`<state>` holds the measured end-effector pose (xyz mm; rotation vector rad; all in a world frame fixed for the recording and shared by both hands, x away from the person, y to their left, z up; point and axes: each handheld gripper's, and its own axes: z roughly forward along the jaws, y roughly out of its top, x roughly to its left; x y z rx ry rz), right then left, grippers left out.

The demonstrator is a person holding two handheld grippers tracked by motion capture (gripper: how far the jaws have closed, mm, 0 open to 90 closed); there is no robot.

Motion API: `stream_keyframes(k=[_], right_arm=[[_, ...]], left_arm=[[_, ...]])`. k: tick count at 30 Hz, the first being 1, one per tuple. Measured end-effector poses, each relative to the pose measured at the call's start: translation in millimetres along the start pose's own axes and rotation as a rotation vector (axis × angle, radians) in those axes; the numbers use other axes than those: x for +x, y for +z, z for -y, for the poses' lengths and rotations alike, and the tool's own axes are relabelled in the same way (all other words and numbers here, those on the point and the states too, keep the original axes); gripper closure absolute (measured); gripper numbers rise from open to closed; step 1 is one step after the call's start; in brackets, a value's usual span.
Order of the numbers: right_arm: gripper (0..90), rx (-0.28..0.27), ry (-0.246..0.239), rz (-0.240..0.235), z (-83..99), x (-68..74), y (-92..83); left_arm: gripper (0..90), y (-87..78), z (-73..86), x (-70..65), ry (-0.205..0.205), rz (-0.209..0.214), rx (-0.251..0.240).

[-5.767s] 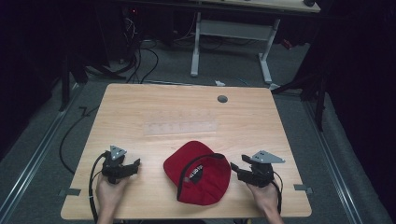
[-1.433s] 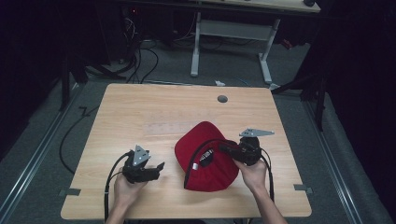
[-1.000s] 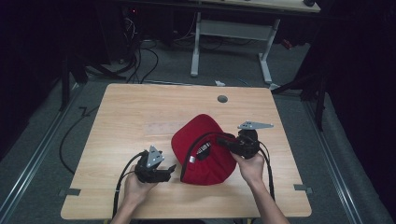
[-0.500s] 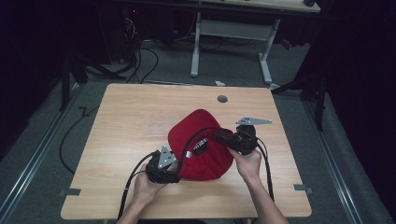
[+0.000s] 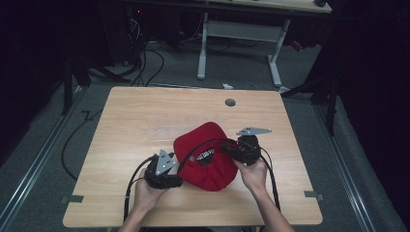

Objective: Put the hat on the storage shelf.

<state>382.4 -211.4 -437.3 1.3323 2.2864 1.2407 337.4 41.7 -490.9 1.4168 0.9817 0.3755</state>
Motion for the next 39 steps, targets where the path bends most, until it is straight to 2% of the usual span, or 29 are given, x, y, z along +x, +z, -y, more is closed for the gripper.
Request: stream_keyframes(k=[4,8,17,20,28,31,33,35,39], right_arm=[[83.5,0.016,-0.010,0.002,4.2,0.8,-2.0],[83.3,0.029,-0.018,0.008,7.9,1.2,-5.2],[83.3,0.081,-0.014,0.003,17.0,1.8,-1.7],[83.3,0.097,-0.024,0.002,17.0,4.4,-2.2],[83.3,0.115,-0.048,-0.024,18.0,9.6,-4.4],[83.3,0.130,-0.075,-0.057,18.3,16.3,-5.2],[83.3,0.134,-0.089,-0.055,18.2,18.2,-5.3],[83.4,0.140,-0.099,-0.048,18.2,20.1,-6.5],[83.3,0.140,-0.085,-0.089,18.5,16.5,-7.1]], left_arm=[[25.9,-3.0,-4.6,-4.0,0.018,0.010,-0.011],[25.9,-1.7,-3.2,-3.7,0.008,0.032,0.012],[25.6,-5.8,-1.8,-5.9,0.071,0.034,0.011],[25.5,-8.0,-4.5,-6.9,0.074,0.043,-0.004],[25.7,-7.1,-5.1,-13.3,0.100,0.065,0.022],[28.6,-5.2,-2.6,-16.4,0.096,0.090,0.033],[29.6,-3.6,-1.4,-17.2,0.099,0.091,0.038],[32.1,-2.5,1.0,-18.5,0.123,0.090,0.049],[47.0,-4.2,2.1,-19.8,0.127,0.114,0.064]])
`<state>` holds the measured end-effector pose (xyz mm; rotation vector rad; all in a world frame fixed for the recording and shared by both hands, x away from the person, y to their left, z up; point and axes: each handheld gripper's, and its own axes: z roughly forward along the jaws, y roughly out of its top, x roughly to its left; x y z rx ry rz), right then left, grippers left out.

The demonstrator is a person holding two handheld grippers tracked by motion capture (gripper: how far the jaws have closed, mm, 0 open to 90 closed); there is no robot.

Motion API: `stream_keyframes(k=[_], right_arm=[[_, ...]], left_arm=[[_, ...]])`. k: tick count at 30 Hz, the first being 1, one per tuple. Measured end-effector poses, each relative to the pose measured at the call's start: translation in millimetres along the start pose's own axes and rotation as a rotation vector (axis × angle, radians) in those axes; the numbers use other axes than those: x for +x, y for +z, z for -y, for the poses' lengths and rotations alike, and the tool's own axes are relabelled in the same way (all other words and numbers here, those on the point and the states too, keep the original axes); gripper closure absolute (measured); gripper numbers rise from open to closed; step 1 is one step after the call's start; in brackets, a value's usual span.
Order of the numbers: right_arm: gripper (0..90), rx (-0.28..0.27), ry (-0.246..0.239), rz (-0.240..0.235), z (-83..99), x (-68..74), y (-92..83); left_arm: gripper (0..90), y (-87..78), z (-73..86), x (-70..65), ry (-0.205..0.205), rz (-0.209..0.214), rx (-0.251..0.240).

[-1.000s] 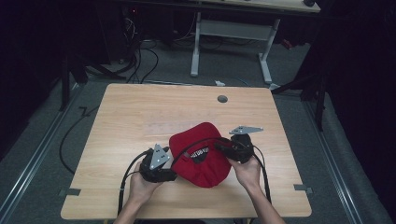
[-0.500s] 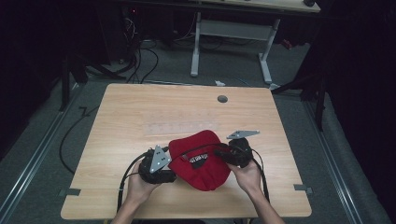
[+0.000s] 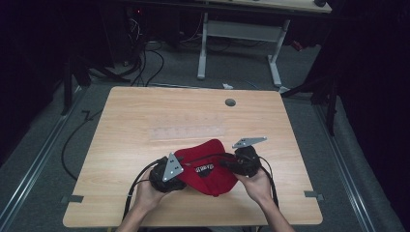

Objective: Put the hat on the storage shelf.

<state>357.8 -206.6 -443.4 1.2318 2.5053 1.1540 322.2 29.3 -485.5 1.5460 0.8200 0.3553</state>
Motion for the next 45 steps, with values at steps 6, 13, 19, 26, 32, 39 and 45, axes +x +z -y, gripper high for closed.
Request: stream_keyframes(k=[6,13,19,26,32,39,45], right_arm=[[83.0,-0.010,0.005,-0.030,-0.8,-2.1,2.5],[79.1,-0.037,0.022,-0.080,-1.5,-6.2,2.9],[68.6,-0.049,0.038,-0.062,-4.5,-7.4,1.7],[50.8,-0.180,0.083,-0.037,-14.8,-19.4,-21.2],[47.1,-0.284,0.119,-0.020,-14.8,-35.8,-43.9],[46.8,-0.414,0.165,0.083,-0.4,-47.5,-74.2],[46.7,-0.412,0.188,0.160,22.0,-57.5,-80.2]], left_arm=[[65.5,-5.4,-3.1,1.0,-0.039,0.028,-0.001],[79.3,-11.3,-14.9,5.9,-0.072,0.047,-0.010],[80.1,-14.3,-22.8,10.8,-0.100,0.062,-0.028],[80.3,-17.1,-33.5,10.0,-0.126,0.080,-0.034],[80.5,-11.1,-34.3,3.4,-0.108,0.101,-0.039],[80.5,-13.4,-34.7,6.6,-0.082,0.081,-0.010],[80.5,-22.2,-47.0,14.2,-0.095,0.058,-0.052]])
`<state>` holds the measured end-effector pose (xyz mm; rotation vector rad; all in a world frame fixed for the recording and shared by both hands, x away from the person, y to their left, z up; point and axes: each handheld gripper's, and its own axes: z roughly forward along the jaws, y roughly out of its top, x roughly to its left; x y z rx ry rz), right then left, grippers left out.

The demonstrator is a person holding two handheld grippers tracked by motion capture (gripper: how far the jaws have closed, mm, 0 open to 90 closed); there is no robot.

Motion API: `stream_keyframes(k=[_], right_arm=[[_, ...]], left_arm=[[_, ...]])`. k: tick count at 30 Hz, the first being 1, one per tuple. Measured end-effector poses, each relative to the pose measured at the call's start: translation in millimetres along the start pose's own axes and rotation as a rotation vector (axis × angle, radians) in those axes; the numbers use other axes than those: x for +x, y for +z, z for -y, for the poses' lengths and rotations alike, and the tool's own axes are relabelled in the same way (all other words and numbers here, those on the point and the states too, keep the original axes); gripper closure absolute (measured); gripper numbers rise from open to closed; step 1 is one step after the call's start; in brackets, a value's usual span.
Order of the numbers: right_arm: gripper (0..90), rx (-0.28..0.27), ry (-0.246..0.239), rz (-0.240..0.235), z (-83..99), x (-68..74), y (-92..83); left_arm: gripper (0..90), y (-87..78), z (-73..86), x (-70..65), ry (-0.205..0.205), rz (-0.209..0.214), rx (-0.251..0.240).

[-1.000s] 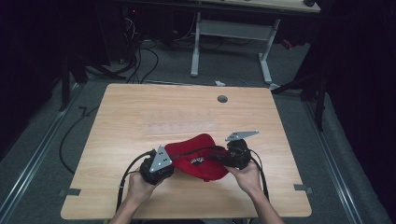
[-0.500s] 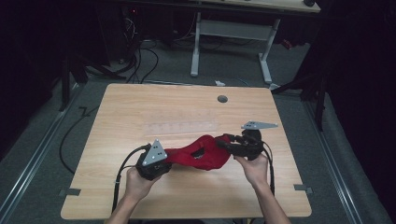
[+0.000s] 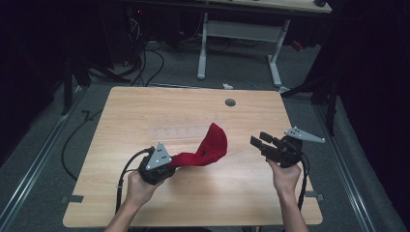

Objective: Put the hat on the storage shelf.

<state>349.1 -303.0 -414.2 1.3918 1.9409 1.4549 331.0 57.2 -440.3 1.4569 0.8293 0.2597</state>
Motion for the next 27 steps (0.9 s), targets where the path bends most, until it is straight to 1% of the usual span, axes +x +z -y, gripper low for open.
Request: stream_keyframes(k=[2,3,4,5,6,7,8,11,12,13,14,15,16,17,18,19,20,22,24,27], right_arm=[[46.0,0.048,-0.018,0.033,13.9,-4.3,7.1],[45.9,0.093,-0.027,0.064,29.8,-8.8,16.2],[45.9,0.093,-0.027,0.064,29.8,-8.8,16.2],[45.8,0.128,-0.036,0.101,45.0,-13.6,25.5],[45.6,0.144,-0.034,0.116,51.6,-16.2,30.2],[45.2,0.160,-0.030,0.130,57.2,-18.5,34.4],[45.2,0.160,-0.030,0.130,57.2,-18.5,34.4],[43.7,0.199,-0.055,0.177,69.0,-22.5,43.4],[42.9,0.210,-0.072,0.192,72.0,-23.5,45.8],[42.2,0.231,-0.094,0.222,77.2,-23.6,50.1],[42.2,0.231,-0.094,0.222,77.2,-23.6,50.1],[41.5,0.254,-0.123,0.243,82.1,-24.5,54.4],[41.5,0.254,-0.123,0.243,82.1,-24.5,54.4],[41.3,0.264,-0.128,0.254,84.8,-24.2,55.8],[40.7,0.283,-0.138,0.271,90.1,-25.0,58.0],[40.5,0.286,-0.138,0.277,92.0,-25.1,58.7],[40.5,0.289,-0.143,0.286,95.2,-25.6,59.3],[40.2,0.285,-0.147,0.289,97.4,-25.8,59.5],[40.3,0.285,-0.147,0.294,97.7,-25.9,58.8],[40.1,0.284,-0.145,0.296,97.4,-26.0,59.6]], left_arm=[[80.5,-1.1,-3.2,1.4,-0.004,-0.012,-0.021],[80.4,-3.1,-7.1,3.8,-0.020,-0.019,-0.035],[80.5,-3.1,-7.1,3.8,-0.020,-0.019,-0.035],[80.5,-3.8,-8.9,5.3,-0.029,-0.024,-0.038],[80.5,-4.8,-12.7,8.7,-0.047,-0.032,-0.043],[80.5,-5.1,-14.6,10.3,-0.052,-0.039,-0.046],[80.4,-5.1,-14.6,10.3,-0.052,-0.039,-0.046],[80.4,-7.1,-20.9,14.0,-0.063,-0.060,-0.061],[80.4,-8.0,-23.2,15.2,-0.067,-0.065,-0.067],[80.4,-8.9,-25.7,16.4,-0.074,-0.070,-0.078],[80.4,-9.7,-28.4,17.9,-0.084,-0.073,-0.089],[80.4,-10.0,-30.9,19.6,-0.098,-0.076,-0.103],[80.4,-10.5,-33.4,21.7,-0.103,-0.080,-0.107],[80.4,-10.2,-35.6,23.3,-0.110,-0.085,-0.115],[80.4,-9.5,-38.8,26.3,-0.107,-0.095,-0.118],[80.4,-9.5,-38.8,26.3,-0.107,-0.095,-0.118],[80.4,-8.3,-42.6,29.5,-0.103,-0.109,-0.119],[80.4,-8.3,-43.8,30.9,-0.102,-0.113,-0.118],[80.4,-8.0,-47.6,35.2,-0.112,-0.124,-0.120],[80.4,-8.5,-52.7,40.1,-0.126,-0.148,-0.135]])
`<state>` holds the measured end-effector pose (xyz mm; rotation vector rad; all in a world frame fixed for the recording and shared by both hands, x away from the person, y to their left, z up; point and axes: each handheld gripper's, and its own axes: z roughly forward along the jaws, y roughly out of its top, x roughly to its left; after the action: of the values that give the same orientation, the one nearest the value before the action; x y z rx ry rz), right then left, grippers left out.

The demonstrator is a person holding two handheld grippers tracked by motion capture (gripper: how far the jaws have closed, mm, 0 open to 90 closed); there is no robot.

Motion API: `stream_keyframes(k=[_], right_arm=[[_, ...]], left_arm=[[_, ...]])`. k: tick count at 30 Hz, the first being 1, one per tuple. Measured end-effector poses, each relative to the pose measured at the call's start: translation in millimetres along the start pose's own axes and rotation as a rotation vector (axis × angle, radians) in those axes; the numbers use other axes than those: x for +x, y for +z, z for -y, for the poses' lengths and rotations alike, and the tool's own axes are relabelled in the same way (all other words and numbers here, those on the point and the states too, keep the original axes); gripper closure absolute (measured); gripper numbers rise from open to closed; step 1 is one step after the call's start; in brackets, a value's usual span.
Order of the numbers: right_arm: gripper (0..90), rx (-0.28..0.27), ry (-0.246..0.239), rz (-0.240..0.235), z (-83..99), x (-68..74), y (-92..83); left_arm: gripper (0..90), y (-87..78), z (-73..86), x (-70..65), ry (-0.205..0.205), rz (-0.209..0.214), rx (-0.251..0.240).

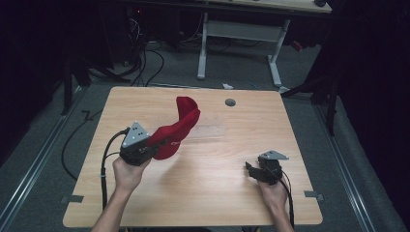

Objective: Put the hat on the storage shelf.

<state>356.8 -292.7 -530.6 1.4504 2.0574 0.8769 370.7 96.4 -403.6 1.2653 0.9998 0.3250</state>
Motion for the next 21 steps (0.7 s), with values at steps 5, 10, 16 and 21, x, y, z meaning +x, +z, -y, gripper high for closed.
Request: stream_keyframes(k=[5,10,16,21], right_arm=[[38.9,0.002,-0.003,-0.002,-0.1,0.4,0.1],[38.2,0.003,-0.005,-0.005,0.0,0.8,0.0],[38.2,0.003,-0.002,0.000,0.1,1.3,-0.1],[38.1,0.003,-0.002,-0.001,0.2,1.3,-0.1]], left_arm=[[80.4,-4.7,-12.4,4.9,-0.052,-0.026,-0.031],[80.4,-5.7,-26.5,12.8,-0.066,-0.063,-0.062],[80.5,-2.9,-41.5,20.5,-0.071,-0.091,-0.115],[80.5,2.4,-50.0,25.5,-0.090,-0.097,-0.147]])
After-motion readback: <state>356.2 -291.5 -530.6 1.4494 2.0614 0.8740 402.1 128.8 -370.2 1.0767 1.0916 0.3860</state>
